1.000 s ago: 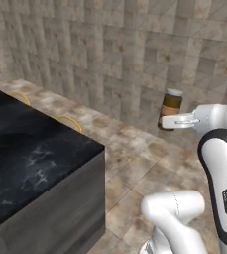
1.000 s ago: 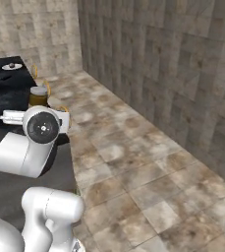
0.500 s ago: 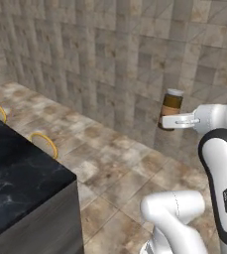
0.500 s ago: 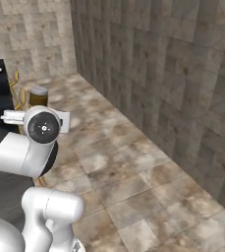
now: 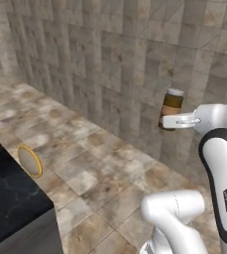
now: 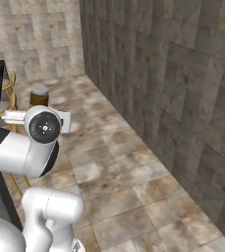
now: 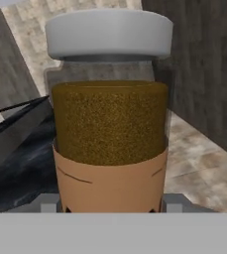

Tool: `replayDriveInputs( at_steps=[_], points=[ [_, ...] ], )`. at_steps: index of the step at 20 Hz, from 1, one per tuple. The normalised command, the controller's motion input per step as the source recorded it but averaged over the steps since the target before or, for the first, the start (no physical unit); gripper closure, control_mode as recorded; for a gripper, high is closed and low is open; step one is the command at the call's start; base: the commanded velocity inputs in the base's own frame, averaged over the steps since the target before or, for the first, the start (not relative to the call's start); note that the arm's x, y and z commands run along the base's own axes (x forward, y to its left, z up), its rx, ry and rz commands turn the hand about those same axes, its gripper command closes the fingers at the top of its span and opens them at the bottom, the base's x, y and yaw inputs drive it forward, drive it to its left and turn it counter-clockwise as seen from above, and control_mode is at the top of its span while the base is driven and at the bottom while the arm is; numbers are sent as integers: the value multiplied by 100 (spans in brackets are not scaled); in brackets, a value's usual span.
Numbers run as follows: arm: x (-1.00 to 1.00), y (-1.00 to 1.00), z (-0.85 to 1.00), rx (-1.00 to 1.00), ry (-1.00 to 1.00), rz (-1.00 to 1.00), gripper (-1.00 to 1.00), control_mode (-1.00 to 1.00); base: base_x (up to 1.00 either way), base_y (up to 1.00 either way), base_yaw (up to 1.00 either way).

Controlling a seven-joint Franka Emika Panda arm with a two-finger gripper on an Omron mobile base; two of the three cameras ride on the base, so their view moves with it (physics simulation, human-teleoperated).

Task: Take the cinnamon bottle from the cabinet and place it on the dining table, next to the plate with the cupcake. Then take the chocolate from the dining counter and place it on the cupcake plate.

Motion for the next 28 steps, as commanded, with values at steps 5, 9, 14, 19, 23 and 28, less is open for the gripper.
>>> replayDriveInputs(
  at_steps=[5, 9, 14, 19, 23, 28],
  points=[
    [0, 0, 0, 0, 0, 0, 100, 100, 73, -33, 24],
    [0, 0, 0, 0, 0, 0, 100, 100, 71, -27, 33],
    [0, 0, 0, 0, 0, 0, 100, 100, 70, -24, 35],
    [0, 0, 0, 0, 0, 0, 100, 100, 76, -16, 33],
    [0, 0, 0, 0, 0, 0, 100, 100, 74, -9, 41],
    [0, 0, 0, 0, 0, 0, 100, 100, 75, -16, 35]
  ],
)
